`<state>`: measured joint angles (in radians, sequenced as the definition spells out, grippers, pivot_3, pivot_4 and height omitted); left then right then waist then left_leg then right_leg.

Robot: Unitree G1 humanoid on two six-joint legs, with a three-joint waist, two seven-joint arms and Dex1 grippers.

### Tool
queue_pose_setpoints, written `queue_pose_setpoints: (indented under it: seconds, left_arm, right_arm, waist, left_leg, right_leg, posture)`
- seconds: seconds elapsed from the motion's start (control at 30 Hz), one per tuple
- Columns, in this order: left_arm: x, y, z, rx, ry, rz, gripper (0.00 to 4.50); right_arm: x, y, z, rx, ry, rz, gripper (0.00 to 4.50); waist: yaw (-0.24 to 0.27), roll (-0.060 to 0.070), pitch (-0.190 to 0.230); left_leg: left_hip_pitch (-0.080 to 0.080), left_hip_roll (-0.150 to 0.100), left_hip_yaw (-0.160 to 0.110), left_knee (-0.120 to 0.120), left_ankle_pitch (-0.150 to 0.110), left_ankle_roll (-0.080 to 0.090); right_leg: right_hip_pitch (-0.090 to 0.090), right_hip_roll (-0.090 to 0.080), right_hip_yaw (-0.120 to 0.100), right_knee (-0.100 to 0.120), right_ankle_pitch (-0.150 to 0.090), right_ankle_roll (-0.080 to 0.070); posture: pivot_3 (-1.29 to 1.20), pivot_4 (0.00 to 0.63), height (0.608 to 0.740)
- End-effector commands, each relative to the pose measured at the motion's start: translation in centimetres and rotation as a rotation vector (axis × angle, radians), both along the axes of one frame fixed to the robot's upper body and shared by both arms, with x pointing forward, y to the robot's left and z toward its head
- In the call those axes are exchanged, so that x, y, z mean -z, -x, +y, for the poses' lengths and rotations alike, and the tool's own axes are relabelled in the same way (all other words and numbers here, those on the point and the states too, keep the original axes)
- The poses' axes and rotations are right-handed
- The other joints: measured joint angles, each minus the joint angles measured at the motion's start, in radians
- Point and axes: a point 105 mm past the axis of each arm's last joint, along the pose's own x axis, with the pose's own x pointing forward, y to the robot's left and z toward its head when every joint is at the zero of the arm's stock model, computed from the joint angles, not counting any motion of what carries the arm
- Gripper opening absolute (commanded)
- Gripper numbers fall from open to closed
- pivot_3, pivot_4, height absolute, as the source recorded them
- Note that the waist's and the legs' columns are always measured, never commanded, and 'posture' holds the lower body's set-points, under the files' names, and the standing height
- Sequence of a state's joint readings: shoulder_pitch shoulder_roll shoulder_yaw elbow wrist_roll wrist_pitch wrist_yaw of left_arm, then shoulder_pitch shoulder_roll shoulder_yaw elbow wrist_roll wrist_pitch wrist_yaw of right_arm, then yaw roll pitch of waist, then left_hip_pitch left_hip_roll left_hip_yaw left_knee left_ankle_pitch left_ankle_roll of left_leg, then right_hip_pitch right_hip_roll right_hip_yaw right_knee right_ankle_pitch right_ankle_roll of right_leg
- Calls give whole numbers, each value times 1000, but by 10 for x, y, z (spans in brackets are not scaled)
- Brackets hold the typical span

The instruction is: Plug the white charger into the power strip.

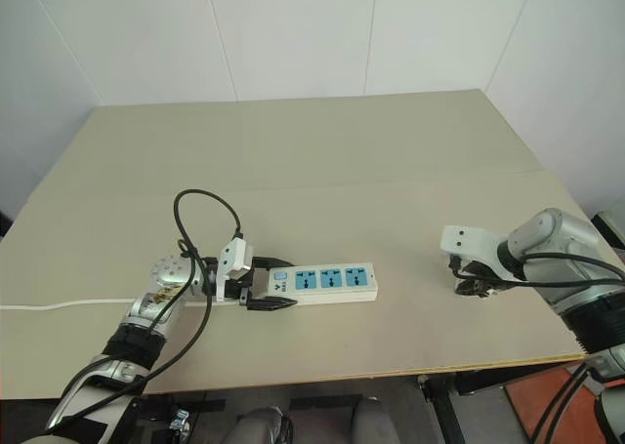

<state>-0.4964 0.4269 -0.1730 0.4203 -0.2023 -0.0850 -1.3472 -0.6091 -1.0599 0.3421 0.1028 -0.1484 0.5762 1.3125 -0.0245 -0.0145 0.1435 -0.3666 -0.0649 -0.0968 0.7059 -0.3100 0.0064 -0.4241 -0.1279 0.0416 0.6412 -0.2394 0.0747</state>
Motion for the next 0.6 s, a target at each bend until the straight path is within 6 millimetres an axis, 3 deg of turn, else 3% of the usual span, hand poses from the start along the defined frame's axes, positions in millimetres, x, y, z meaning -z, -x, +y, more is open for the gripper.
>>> queue_pose_setpoints:
  seconds: [0.03,0.17,0.27,0.4,0.6]
  left_arm:
    - [9,2,5,8,-44,38,3296]
    - [8,1,7,13,-53,40,3296]
    - [8,1,7,19,-57,40,3296]
    - [6,-2,6,18,-59,36,3296]
    - [3,-5,6,16,-52,40,3296]
  right_arm:
    - [-61,-20,31,-39,-193,-229,1167]
    - [-102,-23,81,-178,-562,-392,1167]
    - [-114,-16,110,-226,-836,-482,1167]
    - [-101,-9,143,-202,-1056,-508,1167]
    - [-65,-6,181,-252,-1193,-456,1167]
  waist:
    - [-3,0,0]
    - [2,0,0]
    - [7,-2,-1]
    - [8,-2,-1]
    - [5,-2,-1]
  left_leg:
    - [0,0,0,0,0,0]
    - [0,0,-1,-1,0,0]
    - [0,1,-3,-2,1,-2]
    - [-2,0,-4,-3,1,-2]
    - [-1,-1,-4,-3,1,-3]
  right_leg:
    - [-1,0,0,0,0,0]
    - [0,0,0,0,0,0]
    - [0,0,-2,0,0,0]
    - [-1,0,-2,3,0,0]
    - [-1,0,-2,2,0,0]
  posture:
    - [0,150,740]
    - [0,150,740]
    - [0,150,740]
    - [0,150,740]
    - [0,150,740]
